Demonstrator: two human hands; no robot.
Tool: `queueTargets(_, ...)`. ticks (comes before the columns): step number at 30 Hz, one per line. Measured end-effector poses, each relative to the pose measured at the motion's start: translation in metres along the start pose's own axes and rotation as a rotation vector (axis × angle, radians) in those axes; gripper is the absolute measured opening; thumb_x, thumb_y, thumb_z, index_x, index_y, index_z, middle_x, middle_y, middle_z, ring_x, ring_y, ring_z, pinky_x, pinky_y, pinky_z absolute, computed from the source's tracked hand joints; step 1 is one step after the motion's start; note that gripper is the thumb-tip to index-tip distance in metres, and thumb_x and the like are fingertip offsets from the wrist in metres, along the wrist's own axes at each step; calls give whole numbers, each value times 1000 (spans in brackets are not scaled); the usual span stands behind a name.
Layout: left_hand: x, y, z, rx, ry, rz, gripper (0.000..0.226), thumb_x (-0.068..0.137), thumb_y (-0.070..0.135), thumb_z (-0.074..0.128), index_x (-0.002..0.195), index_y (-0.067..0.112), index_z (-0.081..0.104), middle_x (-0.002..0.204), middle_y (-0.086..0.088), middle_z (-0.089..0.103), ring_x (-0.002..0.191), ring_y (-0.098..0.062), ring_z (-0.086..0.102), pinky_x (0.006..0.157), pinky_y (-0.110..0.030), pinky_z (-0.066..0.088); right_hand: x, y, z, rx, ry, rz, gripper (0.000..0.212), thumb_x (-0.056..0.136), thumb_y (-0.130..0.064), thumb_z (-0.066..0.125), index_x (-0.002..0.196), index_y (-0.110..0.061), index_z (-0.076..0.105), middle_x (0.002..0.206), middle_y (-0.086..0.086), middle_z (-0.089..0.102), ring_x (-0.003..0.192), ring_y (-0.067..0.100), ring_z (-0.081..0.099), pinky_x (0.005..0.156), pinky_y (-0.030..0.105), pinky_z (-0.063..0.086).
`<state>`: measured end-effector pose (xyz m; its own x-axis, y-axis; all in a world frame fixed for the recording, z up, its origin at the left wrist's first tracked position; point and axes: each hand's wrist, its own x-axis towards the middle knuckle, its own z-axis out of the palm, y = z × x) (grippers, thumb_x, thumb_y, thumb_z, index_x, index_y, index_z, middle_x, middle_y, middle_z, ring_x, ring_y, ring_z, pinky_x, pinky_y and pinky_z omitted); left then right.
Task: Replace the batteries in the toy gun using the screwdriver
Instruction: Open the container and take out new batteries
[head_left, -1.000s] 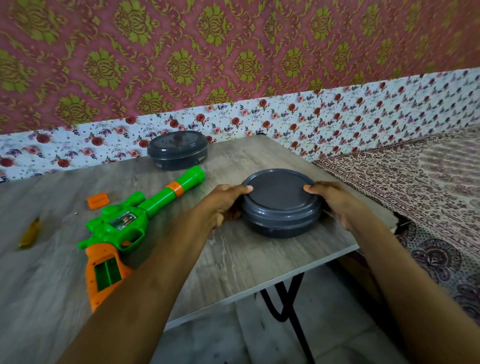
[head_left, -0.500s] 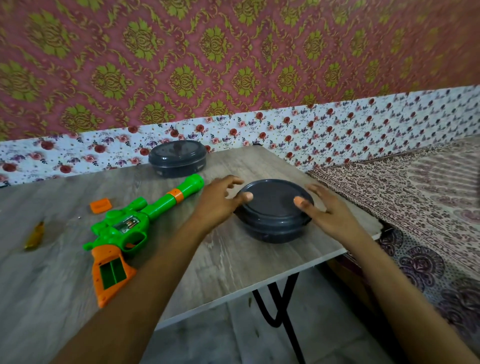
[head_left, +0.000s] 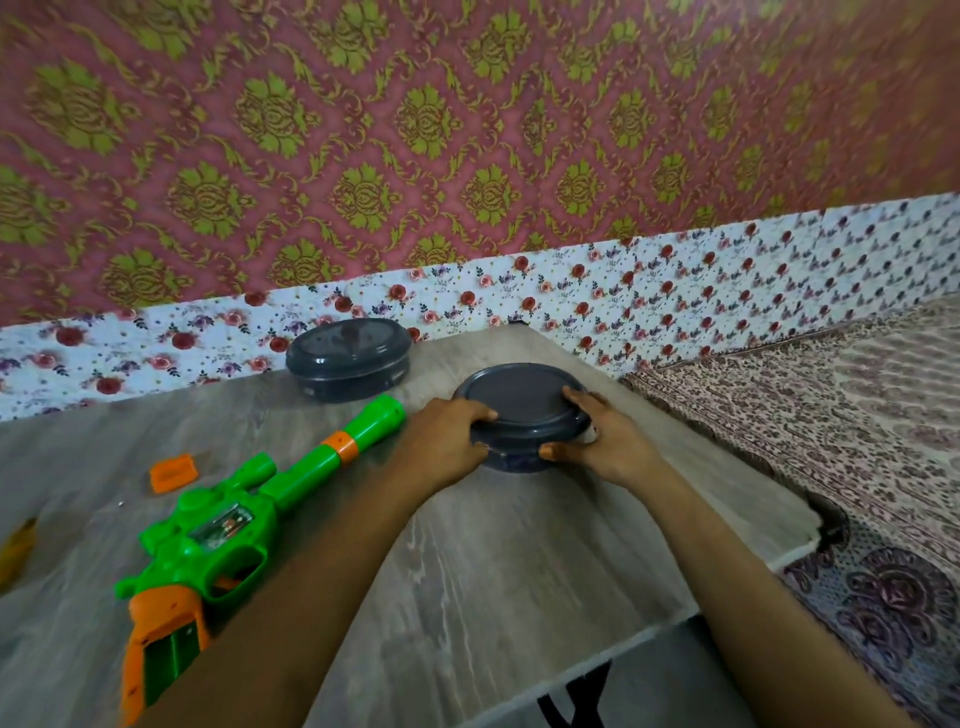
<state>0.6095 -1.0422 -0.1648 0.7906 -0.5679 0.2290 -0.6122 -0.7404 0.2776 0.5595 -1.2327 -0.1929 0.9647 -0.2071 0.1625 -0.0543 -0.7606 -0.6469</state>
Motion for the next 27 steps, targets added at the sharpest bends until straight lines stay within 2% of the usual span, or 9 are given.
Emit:
queueTargets(5, 57, -22, 12, 163, -15, -38, 54, 89, 14, 52, 142, 17, 40, 147, -9, 41, 128, -28, 44, 105, -35, 36, 74, 2, 12, 44, -12, 36, 88, 77, -36, 72, 148, -19, 23, 150, 11, 28, 135, 30, 32, 110, 35, 27)
queueTargets(11, 130, -53, 17, 197, -61, -73, 56, 89, 12, 52, 143, 11, 37, 146, -14, 38, 130, -30, 41, 106, -36, 36, 160, 10, 26, 118, -9, 45, 89, 77, -31, 74, 147, -17, 21, 152, 13, 25, 136, 32, 30, 112, 38, 27)
queueTargets(15, 179, -75, 24, 208, -80, -81, 58, 87, 11, 55, 142, 12, 38, 142, -15, 43, 124, -30, 46, 101, -37, 43, 216, 19, 34, 167, -12, 43, 88, 77, -26, 74, 148, -16, 21, 152, 13, 26, 136, 32, 31, 112, 38, 29)
queueTargets(18, 211, -91, 26, 190, -96, -104, 59, 88, 10, 53, 144, 15, 34, 144, -15, 40, 125, -30, 45, 102, -36, 42, 253, 25, 41, 182, -3, 38, 89, 76, -27, 75, 147, -15, 23, 151, 13, 29, 135, 30, 33, 111, 36, 29)
queueTargets(23, 237, -105, 28, 202, -99, -97, 61, 89, 14, 53, 146, 16, 31, 148, -12, 35, 131, -30, 40, 104, -36, 38, 285, 33, 47, 171, 24, 21, 86, 76, -28, 75, 146, -15, 26, 147, 12, 37, 130, 30, 39, 107, 36, 34)
queueTargets(27, 243, -113, 28, 249, -144, -66, 67, 90, 21, 53, 149, 14, 21, 152, -12, 27, 135, -30, 34, 106, -38, 35, 294, 28, 48, 89, -29, 50, 90, 79, -34, 72, 148, -15, 18, 147, 15, 33, 131, 32, 38, 108, 37, 33)
